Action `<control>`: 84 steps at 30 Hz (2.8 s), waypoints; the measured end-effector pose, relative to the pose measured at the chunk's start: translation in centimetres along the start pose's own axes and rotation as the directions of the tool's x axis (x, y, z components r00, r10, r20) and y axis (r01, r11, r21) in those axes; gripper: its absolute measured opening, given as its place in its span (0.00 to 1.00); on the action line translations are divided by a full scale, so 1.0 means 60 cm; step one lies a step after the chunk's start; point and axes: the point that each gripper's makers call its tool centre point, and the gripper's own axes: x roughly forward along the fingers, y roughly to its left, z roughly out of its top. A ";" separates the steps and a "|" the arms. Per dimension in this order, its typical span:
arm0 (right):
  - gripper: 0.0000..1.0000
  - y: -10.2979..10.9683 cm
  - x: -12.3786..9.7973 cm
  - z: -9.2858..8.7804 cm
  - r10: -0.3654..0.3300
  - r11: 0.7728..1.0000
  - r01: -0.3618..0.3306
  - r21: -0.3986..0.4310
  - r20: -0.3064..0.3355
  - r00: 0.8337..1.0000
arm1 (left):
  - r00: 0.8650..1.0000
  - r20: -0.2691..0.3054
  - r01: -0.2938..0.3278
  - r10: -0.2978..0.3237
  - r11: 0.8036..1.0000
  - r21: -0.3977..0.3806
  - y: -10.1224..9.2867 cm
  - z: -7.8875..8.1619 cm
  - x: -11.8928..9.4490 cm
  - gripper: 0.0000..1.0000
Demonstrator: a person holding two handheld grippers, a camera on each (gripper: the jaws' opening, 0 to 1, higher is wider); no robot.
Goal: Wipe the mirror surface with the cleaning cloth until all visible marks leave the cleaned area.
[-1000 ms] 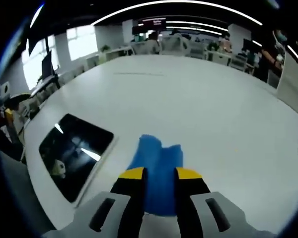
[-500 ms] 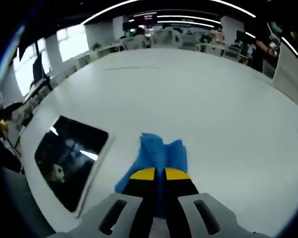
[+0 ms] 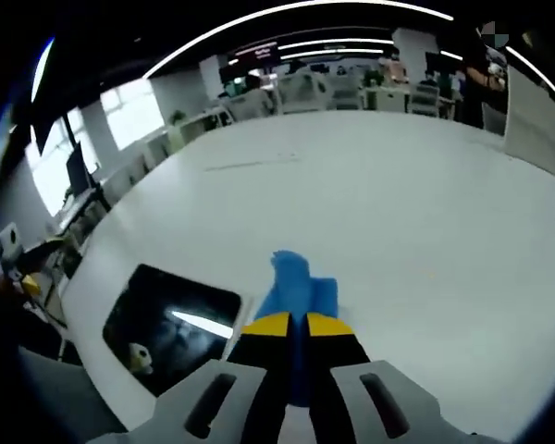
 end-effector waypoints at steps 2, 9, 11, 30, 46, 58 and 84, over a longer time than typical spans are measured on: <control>0.00 0.017 0.006 0.000 0.019 1.000 -0.019 0.002 -0.012 1.000 | 1.000 -0.001 0.002 -0.002 1.000 -0.001 -0.003 -0.002 -0.001 0.99; 0.00 0.066 0.030 -0.007 0.070 0.995 -0.065 0.070 -0.063 0.996 | 1.000 -0.001 0.004 -0.004 1.000 -0.001 -0.006 -0.003 -0.007 0.99; 0.00 0.078 0.040 -0.007 0.075 0.996 -0.070 0.063 -0.068 0.995 | 1.000 -0.001 0.000 0.000 1.000 -0.002 -0.003 -0.004 -0.010 0.99; 0.00 0.111 0.094 -0.049 0.055 0.998 -0.054 0.012 -0.203 0.978 | 1.000 -0.002 -0.005 0.005 1.000 -0.008 0.013 -0.007 -0.017 0.99; 0.00 0.163 0.113 -0.044 0.085 0.996 -0.091 -0.018 -0.216 0.973 | 1.000 -0.015 -0.004 0.004 1.000 0.005 0.020 -0.009 -0.022 0.99; 0.00 0.250 0.148 -0.033 0.157 0.986 -0.164 -0.016 -0.218 0.963 | 1.000 -0.019 -0.005 0.005 1.000 -0.006 0.014 -0.016 -0.022 0.99; 0.00 0.387 0.195 -0.017 0.271 0.960 -0.281 -0.016 -0.217 0.938 | 1.000 -0.021 -0.024 0.024 0.999 -0.033 0.033 -0.024 -0.026 0.99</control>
